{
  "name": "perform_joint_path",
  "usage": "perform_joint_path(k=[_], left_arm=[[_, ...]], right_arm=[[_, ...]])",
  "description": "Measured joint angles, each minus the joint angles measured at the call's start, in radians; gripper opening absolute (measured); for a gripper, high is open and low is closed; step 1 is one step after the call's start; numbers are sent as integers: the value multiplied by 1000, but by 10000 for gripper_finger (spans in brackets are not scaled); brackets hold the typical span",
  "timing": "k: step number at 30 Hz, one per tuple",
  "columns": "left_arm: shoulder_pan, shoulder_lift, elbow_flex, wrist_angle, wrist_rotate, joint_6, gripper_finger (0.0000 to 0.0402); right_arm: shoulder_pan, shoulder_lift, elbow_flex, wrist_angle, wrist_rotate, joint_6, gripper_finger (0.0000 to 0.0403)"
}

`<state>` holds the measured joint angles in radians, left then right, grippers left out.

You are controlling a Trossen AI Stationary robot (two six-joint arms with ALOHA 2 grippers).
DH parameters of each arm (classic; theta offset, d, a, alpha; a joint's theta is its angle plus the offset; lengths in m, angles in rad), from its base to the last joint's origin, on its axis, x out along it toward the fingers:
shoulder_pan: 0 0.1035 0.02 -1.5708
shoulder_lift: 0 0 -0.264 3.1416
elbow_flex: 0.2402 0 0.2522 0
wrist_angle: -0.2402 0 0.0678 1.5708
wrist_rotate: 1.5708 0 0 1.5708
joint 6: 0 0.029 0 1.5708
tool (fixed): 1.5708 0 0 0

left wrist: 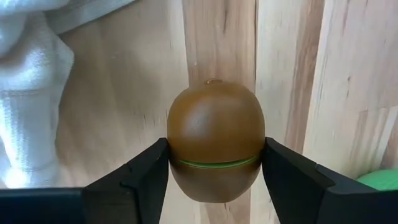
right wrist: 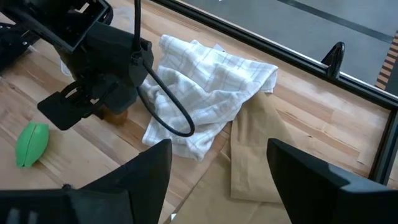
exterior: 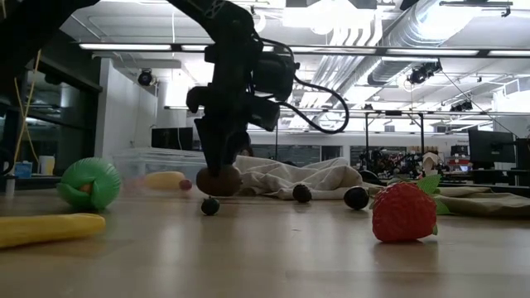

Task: Pick and placing Produce into tupperware
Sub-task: Put the brown kiwi into the transparent bin

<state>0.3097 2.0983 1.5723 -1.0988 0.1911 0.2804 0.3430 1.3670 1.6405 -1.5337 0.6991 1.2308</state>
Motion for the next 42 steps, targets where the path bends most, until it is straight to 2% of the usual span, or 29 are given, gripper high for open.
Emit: perform_joint_path(k=[8,20,30,36,42], left_arm=[[-18,0,0,-1,20,-1,231],[-79,1,8,-12,34,-1,216],[-93,2,203,-108,32,2,217],[-93,1,328,-159,-1,2,220],[-93,1,397,-182,-40,2,219]], right_arm=[[0,0,0,0,0,0,255],[0,0,0,0,1,0,255],[0,0,0,0,1,0,255],[0,0,0,0,1,-6,255],[0,-1,0,0,1,-8,255]])
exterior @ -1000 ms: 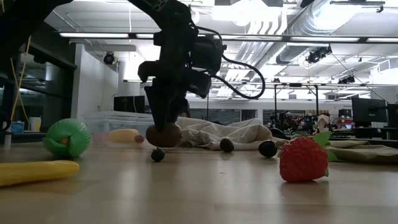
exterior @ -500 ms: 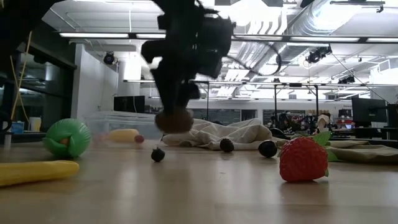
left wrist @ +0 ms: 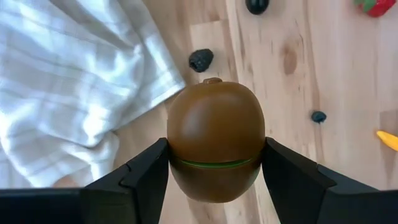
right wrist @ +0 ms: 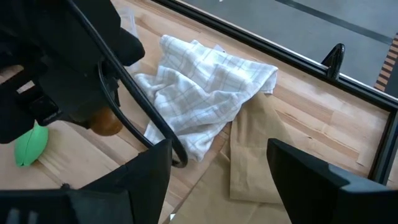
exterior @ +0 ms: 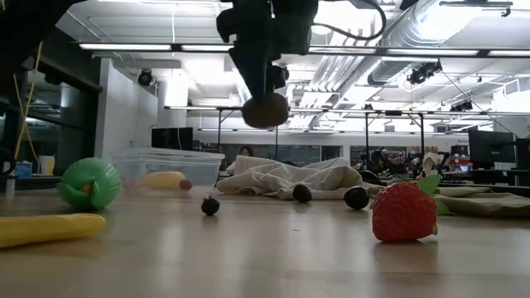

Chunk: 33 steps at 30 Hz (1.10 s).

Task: Pick and placing Produce into tupperware
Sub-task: Put the brown kiwi into the transparent bin

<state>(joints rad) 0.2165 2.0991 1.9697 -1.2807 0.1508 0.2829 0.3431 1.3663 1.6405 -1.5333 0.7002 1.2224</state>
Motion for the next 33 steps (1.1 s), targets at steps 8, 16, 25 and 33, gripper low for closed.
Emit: perform_joint_path(k=[8,16,25,33], left_arm=[[21,0,37,-49,-25,-3,217],[56,-33,50,-85,-28,5,221],[154,-140,50,-91,-33,5,222],[274,-265,50,-85,-31,1,223]], right_arm=[[0,-26,0,2,3,-9,255],[0,-64,0,11,31,-19,255],[0,-71,0,11,43,-17,255],[0,-71,0,26,43,-8,255]])
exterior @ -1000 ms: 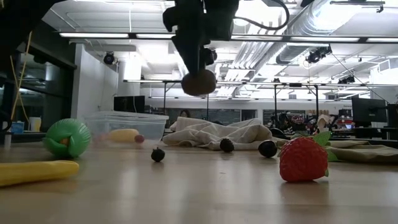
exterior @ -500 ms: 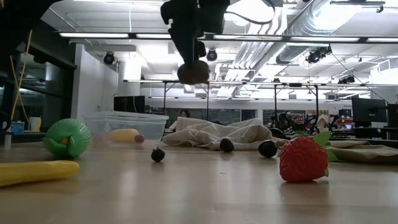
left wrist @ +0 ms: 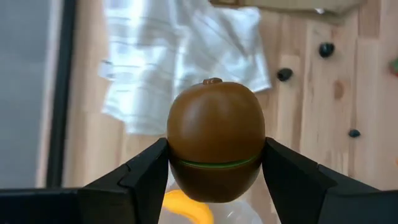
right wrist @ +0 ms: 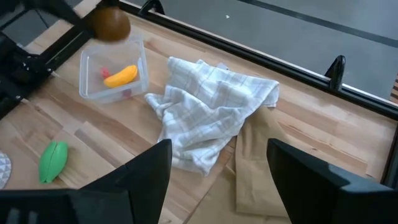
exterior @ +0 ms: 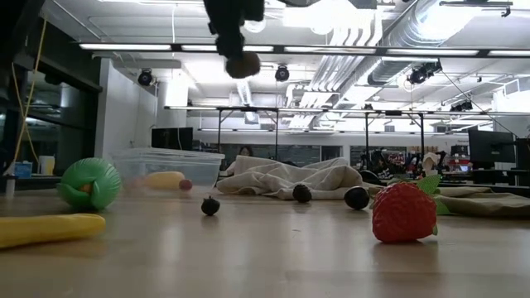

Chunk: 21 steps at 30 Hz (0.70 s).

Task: Pick and placing Produce into tupperware
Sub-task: Put the brown kiwi into the transparent bin

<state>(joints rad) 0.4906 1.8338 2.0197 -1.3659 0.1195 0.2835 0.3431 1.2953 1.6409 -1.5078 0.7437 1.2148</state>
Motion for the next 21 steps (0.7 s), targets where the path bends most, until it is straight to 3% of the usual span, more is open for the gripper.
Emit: perform_joint_path(k=[15,21], left_arm=[[136,-240,0,-6,-2,-1,223],[174,-324,0,-27,-60,-1,223]], right_arm=[[-3,0,0,18,10,17,255],[-3,0,0,33,16,17,255]])
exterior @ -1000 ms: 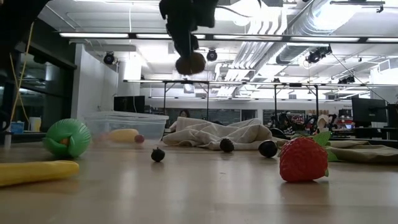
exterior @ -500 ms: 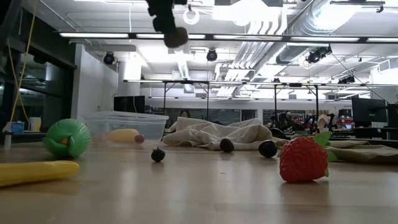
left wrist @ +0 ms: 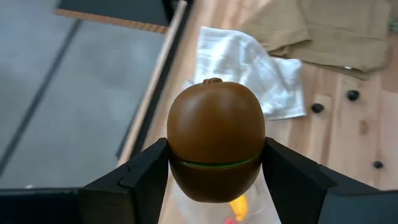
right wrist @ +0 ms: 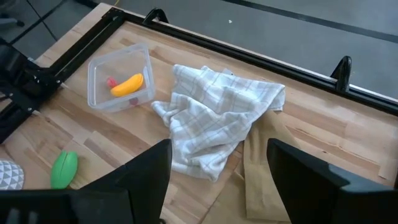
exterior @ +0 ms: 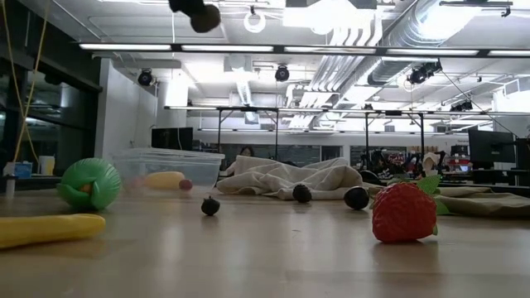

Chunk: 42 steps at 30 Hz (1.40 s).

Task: Pick and placing Produce into tupperware
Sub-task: Put the brown kiwi into the transparent bin

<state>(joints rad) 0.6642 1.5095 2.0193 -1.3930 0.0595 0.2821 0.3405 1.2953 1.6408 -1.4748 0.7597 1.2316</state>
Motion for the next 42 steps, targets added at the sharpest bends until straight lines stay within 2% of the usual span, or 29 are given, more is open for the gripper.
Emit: perform_joint_path(k=[7,12,27,35,42], left_arm=[[47,-100,-24,-21,-30,0,223],[82,-147,-98,-23,-32,-2,223],[108,-155,-479,20,-47,-23,223],[108,-155,-664,156,-23,-61,223],[108,-155,-764,229,18,-115,223]], right_arm=[[0,0,0,7,3,12,255],[0,0,0,7,3,18,255],[0,0,0,6,2,18,255],[0,0,0,6,2,10,255],[0,0,0,6,2,10,255]])
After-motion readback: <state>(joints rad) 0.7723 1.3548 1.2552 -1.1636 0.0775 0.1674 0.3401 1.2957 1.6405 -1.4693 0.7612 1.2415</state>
